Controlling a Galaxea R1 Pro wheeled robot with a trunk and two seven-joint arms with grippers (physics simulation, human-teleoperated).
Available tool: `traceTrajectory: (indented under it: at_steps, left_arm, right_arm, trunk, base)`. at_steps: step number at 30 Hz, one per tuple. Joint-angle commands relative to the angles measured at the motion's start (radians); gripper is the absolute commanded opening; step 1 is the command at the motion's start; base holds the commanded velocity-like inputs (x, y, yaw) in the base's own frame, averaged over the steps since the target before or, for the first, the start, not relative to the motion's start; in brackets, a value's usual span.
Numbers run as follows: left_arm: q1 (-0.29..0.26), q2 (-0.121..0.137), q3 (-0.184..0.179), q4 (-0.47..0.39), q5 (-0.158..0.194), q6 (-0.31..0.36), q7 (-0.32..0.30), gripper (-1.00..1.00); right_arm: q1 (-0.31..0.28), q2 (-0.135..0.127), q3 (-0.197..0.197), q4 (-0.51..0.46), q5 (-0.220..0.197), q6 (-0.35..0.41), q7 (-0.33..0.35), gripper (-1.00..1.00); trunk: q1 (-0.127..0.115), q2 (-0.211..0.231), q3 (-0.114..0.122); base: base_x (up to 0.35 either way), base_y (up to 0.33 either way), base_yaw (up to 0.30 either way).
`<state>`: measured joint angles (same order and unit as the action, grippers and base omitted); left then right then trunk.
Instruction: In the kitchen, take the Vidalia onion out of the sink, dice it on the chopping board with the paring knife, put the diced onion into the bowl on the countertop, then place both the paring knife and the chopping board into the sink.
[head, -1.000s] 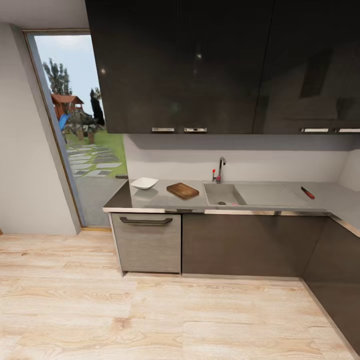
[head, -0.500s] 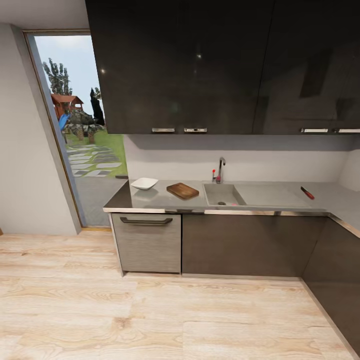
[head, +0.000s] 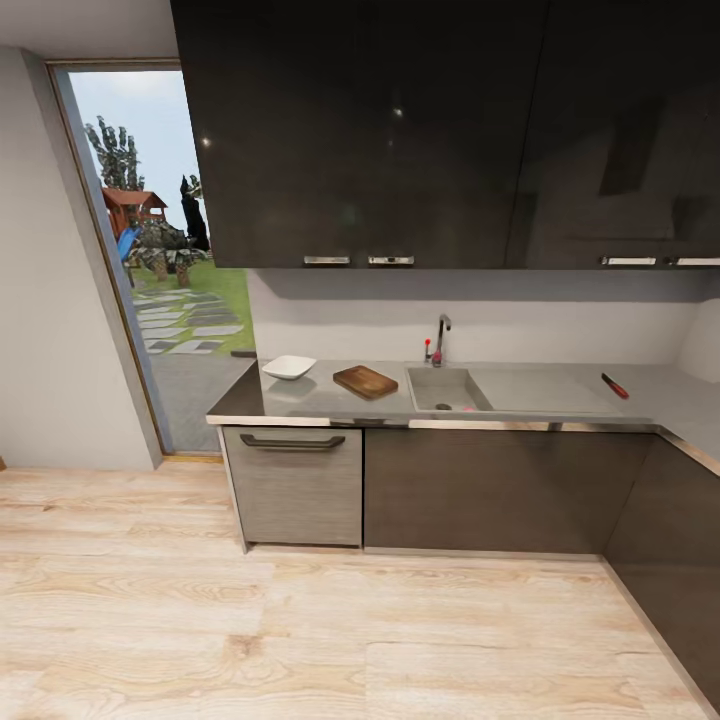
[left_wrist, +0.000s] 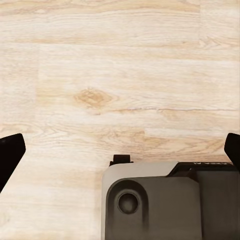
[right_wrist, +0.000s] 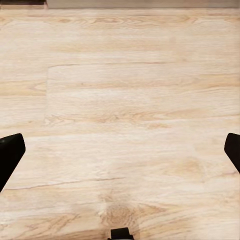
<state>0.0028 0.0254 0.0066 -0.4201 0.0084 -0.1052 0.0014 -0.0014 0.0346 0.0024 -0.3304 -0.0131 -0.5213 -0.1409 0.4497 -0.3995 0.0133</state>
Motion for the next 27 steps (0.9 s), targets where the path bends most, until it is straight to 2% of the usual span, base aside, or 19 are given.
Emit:
traceTrajectory:
  at_steps: [1, 27]
  left_arm:
    - [0.0, 0.0, 0.0, 0.0, 0.001, -0.002, 0.0, 1.0]
    - [0.0, 0.001, 0.001, 0.0, 0.001, -0.002, 0.0, 1.0]
  right_arm:
    - [0.0, 0.0, 0.001, 0.001, 0.0, -0.003, -0.002, 1.0]
    - [0.0, -0.007, -0.001, 0.007, -0.001, -0.002, -0.001, 1.0]
  trunk:
    - [0.0, 0.0, 0.0]
    - [0.0, 0.0, 0.0]
  base:
    - [0.0, 0.0, 0.0]
    - [0.0, 0.0, 0.0]
